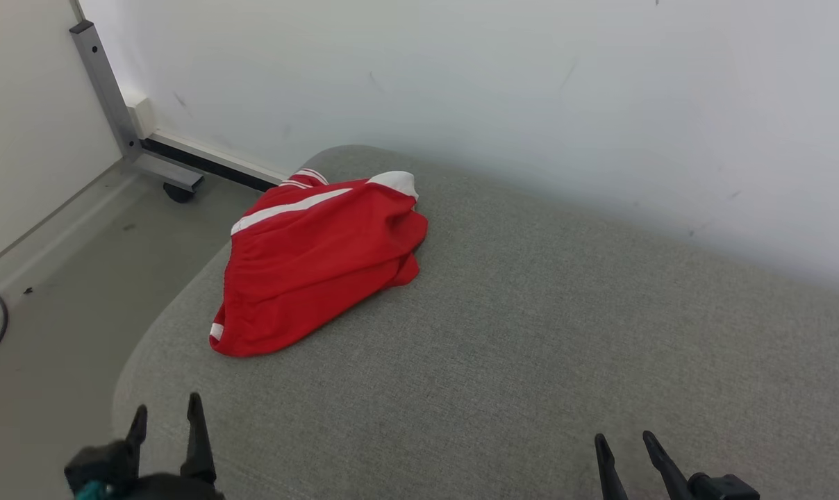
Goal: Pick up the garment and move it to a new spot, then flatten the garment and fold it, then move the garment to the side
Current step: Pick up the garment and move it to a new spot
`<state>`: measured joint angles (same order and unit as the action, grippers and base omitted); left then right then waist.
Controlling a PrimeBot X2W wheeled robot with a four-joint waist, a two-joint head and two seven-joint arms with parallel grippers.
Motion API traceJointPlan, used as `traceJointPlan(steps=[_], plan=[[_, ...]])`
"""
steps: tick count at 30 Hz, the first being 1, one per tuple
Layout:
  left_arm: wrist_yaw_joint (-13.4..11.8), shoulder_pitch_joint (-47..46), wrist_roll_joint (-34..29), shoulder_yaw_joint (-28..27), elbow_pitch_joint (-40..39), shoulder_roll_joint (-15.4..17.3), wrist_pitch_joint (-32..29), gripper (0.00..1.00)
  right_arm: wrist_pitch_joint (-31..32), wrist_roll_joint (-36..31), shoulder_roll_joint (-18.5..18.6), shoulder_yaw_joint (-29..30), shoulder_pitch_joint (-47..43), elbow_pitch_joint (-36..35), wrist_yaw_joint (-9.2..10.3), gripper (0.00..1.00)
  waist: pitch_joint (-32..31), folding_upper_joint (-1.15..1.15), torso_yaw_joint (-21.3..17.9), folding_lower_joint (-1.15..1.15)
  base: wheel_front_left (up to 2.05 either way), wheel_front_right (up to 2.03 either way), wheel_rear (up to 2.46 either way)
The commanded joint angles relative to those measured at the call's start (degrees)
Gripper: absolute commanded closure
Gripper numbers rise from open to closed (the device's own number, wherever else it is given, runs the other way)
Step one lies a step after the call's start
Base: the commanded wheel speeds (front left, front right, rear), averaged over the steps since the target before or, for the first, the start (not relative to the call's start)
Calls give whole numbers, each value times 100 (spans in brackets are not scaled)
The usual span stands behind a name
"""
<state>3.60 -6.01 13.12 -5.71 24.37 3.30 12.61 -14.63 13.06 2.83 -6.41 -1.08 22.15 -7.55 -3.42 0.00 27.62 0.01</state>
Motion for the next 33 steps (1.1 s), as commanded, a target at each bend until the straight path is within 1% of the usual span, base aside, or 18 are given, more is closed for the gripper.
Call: traceJointPlan(steps=[1, 3, 6, 7, 8, 10, 11, 13, 14, 15, 17, 22, 26, 28, 33], plan=[[79, -377, 161, -25, 141, 93, -197, 0, 37, -96, 9, -1, -45, -117, 12, 0, 147, 0, -82, -1, 0, 0, 0], [167, -830, 395, -70, 248, 147, -523, 0, 137, -210, 14, 24, 3, -291, 12, 0, 411, 0, -215, -1, 0, 0, 0], [284, -1543, 666, -50, 379, 417, -1068, 0, 293, -407, 19, 75, 84, -589, 12, 0, 828, 0, -413, -1, 0, 0, 0], [294, -1769, 799, -86, 415, 468, -1263, 0, 356, -463, 30, 66, 132, -703, 12, 0, 999, 0, -487, -1, 0, 0, 0], [294, -1769, 799, -86, 415, 468, -1263, 0, 356, -463, 30, 66, 132, -703, 12, 0, 999, 0, -487, -1, 0, 0, 0], [335, -2216, 1060, -127, 417, 542, -1612, 0, 438, -516, 80, 65, 237, -887, 12, 0, 1283, 0, -620, -1, 0, 0, 0], [347, -2394, 1279, -211, 440, 564, -1865, 0, 491, -534, 91, 34, 284, -976, 12, 0, 1415, 0, -699, -1, 0, 0, 0], [343, -2754, 1637, -354, 470, 730, -2347, 0, 550, -569, 111, -13, 410, -1139, 12, 0, 1684, 0, -850, -1, 0, 0, 0], [351, -2934, 1933, -463, 505, 701, -2622, 0, 557, -570, 113, -23, 462, -1211, 12, 0, 1793, 0, -911, -1, 0, 0, 0], [333, -3088, 2099, -561, 518, 738, -2890, 0, 577, -581, 112, -46, 514, -1281, 12, 0, 1909, 0, -979, -1, 0, 0, 0], [207, -3339, 2458, -744, 536, 801, -3408, 0, 570, -573, 115, -42, 566, -1372, 12, 0, 2086, 0, -1089, -1, 0, 0, 0], [-219, -3730, 2732, -915, 287, 1084, -4313, 0, 550, -582, 94, -85, 742, -1550, 12, 0, 2489, 0, -1328, -1, 0, 0, 0], [-610, -3913, 2882, -1090, 25, 1194, -4790, 0, 509, -597, 93, -123, 883, -1655, 12, 0, 2785, 0, -1530, -1, 0, 0, 0], [-781, -3917, 2893, -1137, -117, 1318, -4995, 0, 502, -599, 91, -153, 937, -1704, 12, 0, 2910, 0, -1633, -1, 0, 0, 0], [-1135, -3780, 2871, -1175, -448, 1490, -5482, 0, 462, -588, 76, -117, 992, -1753, 12, 0, 3122, 0, -1815, -1, 0, 0, 0]])
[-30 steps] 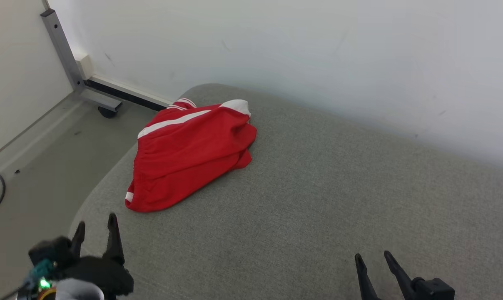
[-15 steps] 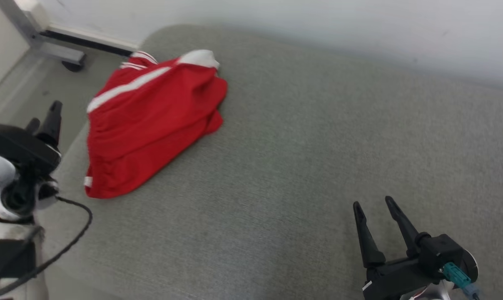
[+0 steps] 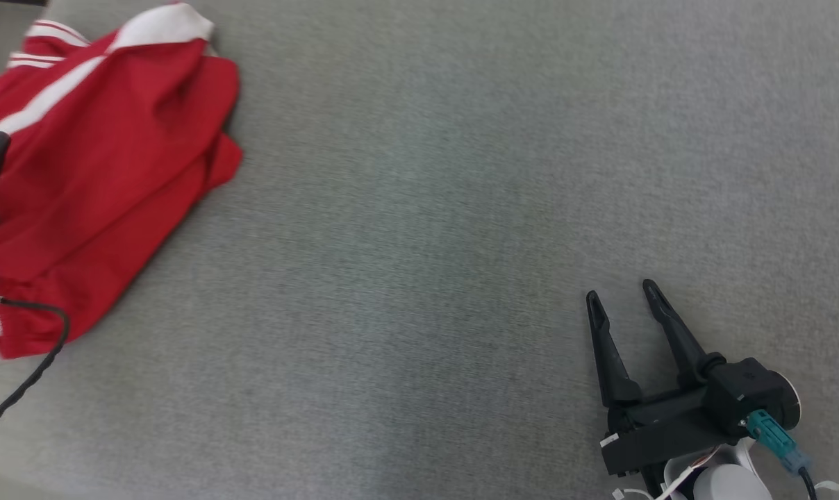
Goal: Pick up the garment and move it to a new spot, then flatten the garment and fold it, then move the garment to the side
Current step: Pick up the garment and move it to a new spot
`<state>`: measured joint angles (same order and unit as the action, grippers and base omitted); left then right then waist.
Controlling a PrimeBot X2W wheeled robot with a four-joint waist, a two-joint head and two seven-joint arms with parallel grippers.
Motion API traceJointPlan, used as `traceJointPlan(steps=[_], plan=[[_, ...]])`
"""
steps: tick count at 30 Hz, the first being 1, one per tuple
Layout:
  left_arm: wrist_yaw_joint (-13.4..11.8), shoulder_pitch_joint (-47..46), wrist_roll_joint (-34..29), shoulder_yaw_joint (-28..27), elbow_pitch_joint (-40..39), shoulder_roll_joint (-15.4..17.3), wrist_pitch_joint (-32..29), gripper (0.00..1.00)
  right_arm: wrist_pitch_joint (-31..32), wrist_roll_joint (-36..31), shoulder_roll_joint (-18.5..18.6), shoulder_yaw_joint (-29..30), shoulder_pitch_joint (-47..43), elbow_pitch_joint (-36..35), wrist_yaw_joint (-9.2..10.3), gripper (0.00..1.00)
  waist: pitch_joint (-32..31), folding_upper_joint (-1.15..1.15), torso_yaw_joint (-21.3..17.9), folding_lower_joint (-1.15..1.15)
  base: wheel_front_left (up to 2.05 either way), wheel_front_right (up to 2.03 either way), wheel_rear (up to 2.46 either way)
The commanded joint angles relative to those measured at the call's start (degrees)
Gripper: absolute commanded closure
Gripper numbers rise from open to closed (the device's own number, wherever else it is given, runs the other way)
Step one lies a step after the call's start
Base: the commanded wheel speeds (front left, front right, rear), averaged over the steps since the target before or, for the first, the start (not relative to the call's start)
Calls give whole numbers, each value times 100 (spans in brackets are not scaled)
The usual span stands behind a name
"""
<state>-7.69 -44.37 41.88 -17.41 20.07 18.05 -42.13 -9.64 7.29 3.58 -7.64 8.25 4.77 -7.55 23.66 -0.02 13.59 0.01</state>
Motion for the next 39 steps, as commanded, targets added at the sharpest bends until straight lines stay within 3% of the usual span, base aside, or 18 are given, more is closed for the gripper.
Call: traceJointPlan(steps=[1, 9, 19, 31, 32, 33, 34, 39], plan=[[-69, 89, -11, -5, -87, 40, -80, 0, -51, -1, 0, 19, 65, -13, 12, 0, 443, 2, -432, -1, 0, 0, 0], [-295, 374, -332, 209, -566, 276, -396, 0, -76, 48, 4, 21, 132, 74, 12, 0, 576, 2, -538, -1, 0, 0, 0], [-392, 626, -1258, 467, -732, 874, 153, 0, -116, 151, 12, -18, 174, 172, 18, 0, 804, 2, -746, -1, 0, 0, 0], [-413, 751, -1382, 588, -782, 1002, 139, 0, -162, 261, 19, -69, 222, 351, 21, 0, 1008, 2, -900, -1, 0, 0, 0], [-420, 762, -1421, 591, -806, 1030, 190, 43, -170, 269, 21, -63, 231, 362, 26, 0, 1014, 2, -910, -1, 0, 0, 0], [-428, 770, -1442, 593, -824, 1048, 233, 62, -178, 273, 23, -58, 242, 371, 26, 0, 1020, 2, -919, -1, 0, 0, 0], [-427, 778, -1448, 597, -832, 1046, 248, 100, -184, 270, 25, -55, 252, 383, 27, 0, 1022, 2, -925, -1, 0, 0, 0], [-412, 728, -1443, 585, -912, 1044, 402, 100, -197, 281, 25, -5, 270, 445, 33, 0, 959, 2, -902, -1, 0, 0, 0]])
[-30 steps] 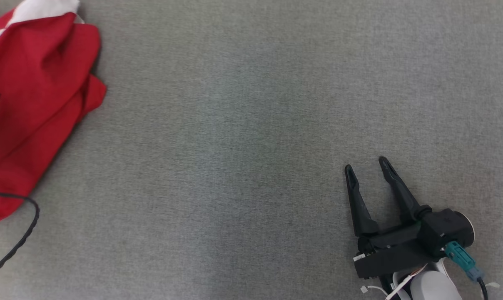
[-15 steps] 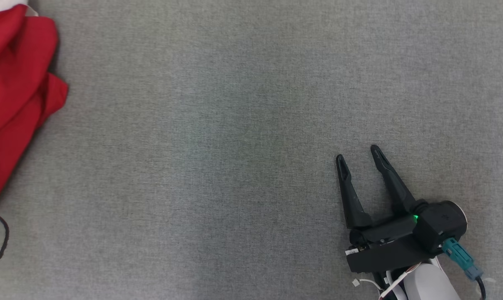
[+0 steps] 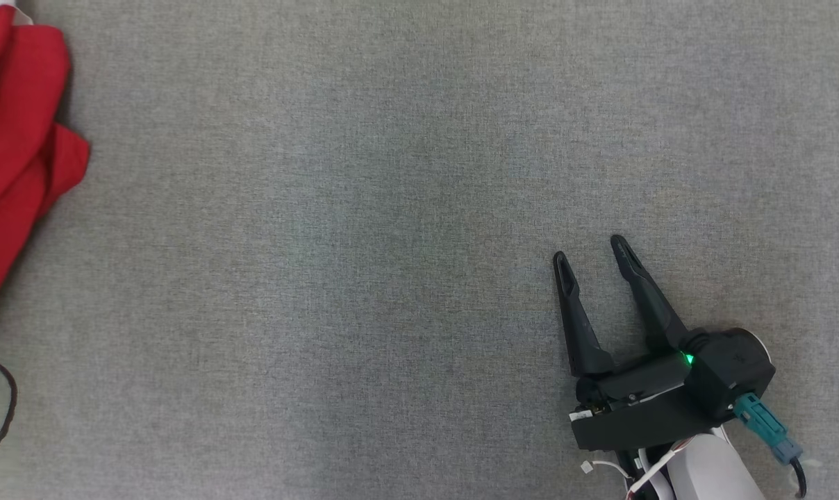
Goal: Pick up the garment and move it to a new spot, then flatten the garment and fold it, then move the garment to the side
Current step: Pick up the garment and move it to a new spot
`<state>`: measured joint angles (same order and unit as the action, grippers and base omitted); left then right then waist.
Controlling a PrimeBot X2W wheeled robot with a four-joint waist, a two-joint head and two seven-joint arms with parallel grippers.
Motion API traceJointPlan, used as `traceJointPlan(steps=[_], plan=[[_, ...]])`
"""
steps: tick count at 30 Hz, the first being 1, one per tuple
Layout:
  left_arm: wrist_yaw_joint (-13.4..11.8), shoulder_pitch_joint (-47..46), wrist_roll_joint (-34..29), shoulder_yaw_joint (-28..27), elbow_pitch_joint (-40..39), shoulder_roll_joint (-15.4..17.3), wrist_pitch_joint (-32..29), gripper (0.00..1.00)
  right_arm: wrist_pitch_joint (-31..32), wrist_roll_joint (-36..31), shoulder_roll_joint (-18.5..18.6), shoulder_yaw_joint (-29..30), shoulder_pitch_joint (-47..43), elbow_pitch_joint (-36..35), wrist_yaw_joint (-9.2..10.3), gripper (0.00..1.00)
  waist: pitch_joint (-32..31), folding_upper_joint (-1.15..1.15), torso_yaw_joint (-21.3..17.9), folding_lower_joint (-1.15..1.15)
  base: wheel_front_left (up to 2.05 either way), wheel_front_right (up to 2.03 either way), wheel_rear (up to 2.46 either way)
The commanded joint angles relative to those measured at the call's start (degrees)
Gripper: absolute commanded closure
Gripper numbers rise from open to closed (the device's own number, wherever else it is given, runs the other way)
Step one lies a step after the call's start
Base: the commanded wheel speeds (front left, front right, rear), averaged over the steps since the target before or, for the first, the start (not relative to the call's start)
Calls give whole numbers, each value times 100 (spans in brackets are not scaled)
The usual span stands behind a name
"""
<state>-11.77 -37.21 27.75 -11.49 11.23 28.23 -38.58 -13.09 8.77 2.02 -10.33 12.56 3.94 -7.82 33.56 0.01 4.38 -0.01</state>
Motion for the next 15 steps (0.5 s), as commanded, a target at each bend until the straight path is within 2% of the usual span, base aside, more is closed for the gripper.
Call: traceJointPlan(steps=[1, 10, 15], plan=[[9, 1, -37, -6, -46, 42, 76, 100, 137, 132, 179, 261, -163, 539, 60, 0, -57, -1, 31, 1, 0, 0, 0], [225, -296, 247, -34, -432, 24, 169, 100, -3, 269, 132, 139, -187, 686, 46, 0, -516, -1, 223, 1, 0, 0, 0], [396, -537, 347, 35, -630, 139, 110, 100, -105, 449, 103, 94, -188, 770, 40, 0, -941, -1, 283, 1, 0, 0, 0]])
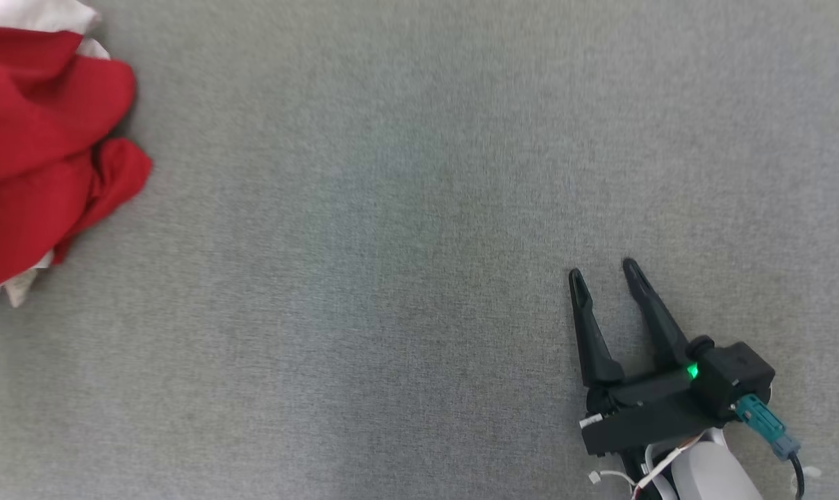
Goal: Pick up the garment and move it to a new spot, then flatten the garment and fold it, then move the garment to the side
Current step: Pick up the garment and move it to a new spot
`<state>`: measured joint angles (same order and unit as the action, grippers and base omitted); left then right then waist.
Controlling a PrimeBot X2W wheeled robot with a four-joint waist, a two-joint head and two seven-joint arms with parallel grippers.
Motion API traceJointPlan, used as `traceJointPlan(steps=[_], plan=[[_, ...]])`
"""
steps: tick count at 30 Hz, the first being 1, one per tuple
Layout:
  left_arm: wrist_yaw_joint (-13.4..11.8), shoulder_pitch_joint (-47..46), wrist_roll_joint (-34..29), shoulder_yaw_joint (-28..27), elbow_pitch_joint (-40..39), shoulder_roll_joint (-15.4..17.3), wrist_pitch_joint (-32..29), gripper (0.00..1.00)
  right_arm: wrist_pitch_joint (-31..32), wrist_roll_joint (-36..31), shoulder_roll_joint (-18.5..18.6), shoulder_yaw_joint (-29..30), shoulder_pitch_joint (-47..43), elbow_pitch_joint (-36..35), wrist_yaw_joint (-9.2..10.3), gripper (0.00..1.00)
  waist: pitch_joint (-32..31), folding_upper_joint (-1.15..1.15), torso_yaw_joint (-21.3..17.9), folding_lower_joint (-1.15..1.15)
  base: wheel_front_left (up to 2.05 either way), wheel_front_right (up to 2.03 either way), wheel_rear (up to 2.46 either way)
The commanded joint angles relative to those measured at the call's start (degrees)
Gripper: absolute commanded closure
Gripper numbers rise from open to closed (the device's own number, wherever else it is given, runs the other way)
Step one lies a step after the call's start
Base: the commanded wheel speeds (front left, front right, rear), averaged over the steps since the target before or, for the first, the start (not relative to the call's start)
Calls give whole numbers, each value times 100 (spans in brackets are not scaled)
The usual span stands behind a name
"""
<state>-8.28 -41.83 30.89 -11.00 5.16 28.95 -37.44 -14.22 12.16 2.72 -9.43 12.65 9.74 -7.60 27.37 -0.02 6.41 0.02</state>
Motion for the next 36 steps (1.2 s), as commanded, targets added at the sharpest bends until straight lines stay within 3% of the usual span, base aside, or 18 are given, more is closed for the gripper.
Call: traceJointPlan(steps=[1, 4, 11, 25, 36], plan=[[93, -126, 44, -1, -58, 103, -13, 100, -7, 139, 29, 0, -198, 197, 18, 0, -410, 2, 79, -2, 0, 0, 0], [255, -298, 102, 33, -50, 188, 24, 100, -52, 266, 26, 16, -232, 231, 18, 0, -692, 2, 55, -2, 0, 0, 0], [441, -767, 180, 431, 47, -67, 75, 100, -93, 389, 22, 136, -444, 327, 18, 0, -1300, 2, -97, -2, 0, 0, 0], [831, -1208, 603, 1302, 364, -1132, 169, 100, -91, 443, 22, 385, -1137, 296, 18, 0, -2695, 2, -933, -2, 0, 0, 0], [1005, -965, 897, 1935, 694, -2246, 562, 100, 106, 286, 22, 435, -1429, 3, 17, 0, -2998, 2, -1649, -2, 0, 0, 0]])
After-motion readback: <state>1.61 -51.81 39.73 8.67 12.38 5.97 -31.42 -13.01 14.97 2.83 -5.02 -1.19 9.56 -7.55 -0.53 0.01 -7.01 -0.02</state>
